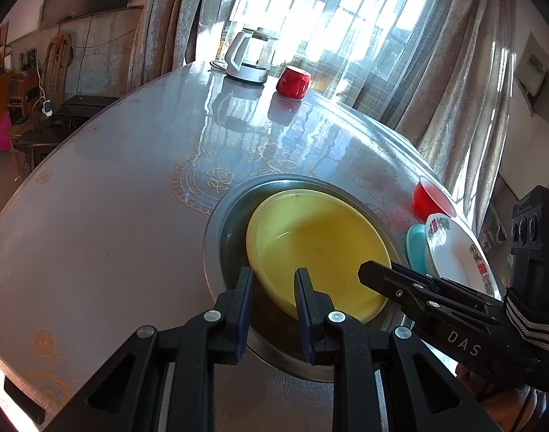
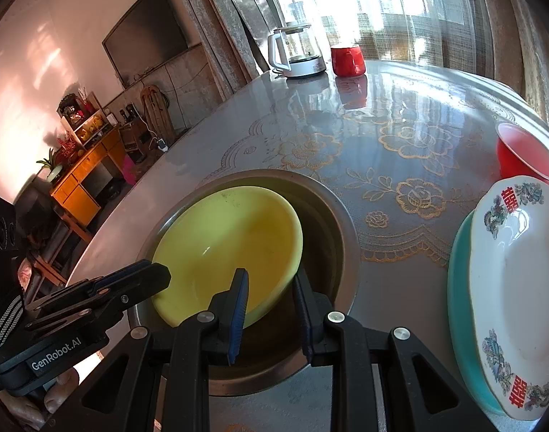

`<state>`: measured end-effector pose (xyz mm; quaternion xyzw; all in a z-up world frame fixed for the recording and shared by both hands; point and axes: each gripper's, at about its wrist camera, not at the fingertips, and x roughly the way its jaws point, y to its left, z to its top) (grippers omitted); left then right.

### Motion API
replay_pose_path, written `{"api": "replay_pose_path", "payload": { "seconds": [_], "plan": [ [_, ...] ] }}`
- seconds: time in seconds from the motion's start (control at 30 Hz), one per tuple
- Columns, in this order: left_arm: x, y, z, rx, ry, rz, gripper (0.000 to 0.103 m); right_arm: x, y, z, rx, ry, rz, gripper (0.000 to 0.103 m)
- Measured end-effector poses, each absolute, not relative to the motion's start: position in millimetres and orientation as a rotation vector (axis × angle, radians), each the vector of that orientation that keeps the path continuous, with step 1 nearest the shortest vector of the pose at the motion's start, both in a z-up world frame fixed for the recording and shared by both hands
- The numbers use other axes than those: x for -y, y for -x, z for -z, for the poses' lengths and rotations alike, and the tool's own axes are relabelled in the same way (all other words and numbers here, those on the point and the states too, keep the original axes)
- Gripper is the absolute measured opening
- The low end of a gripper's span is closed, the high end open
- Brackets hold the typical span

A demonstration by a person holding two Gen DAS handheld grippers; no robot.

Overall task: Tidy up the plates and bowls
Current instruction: 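Carry the yellow bowl over the steel bowl and lower it inside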

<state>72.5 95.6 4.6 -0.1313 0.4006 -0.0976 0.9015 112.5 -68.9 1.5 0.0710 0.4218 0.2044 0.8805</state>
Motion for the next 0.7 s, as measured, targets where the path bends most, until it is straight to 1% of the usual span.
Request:
{"api": "replay_pose_path", "payload": {
  "seconds": [0.7],
  "plan": [
    [-87.8, -70.4, -1.9, -0.819, 0.215, 0.180, 0.023, 63.6, -103.2, -3.3, -0.844, -0.097, -0.401, 0.025]
  ]
}}
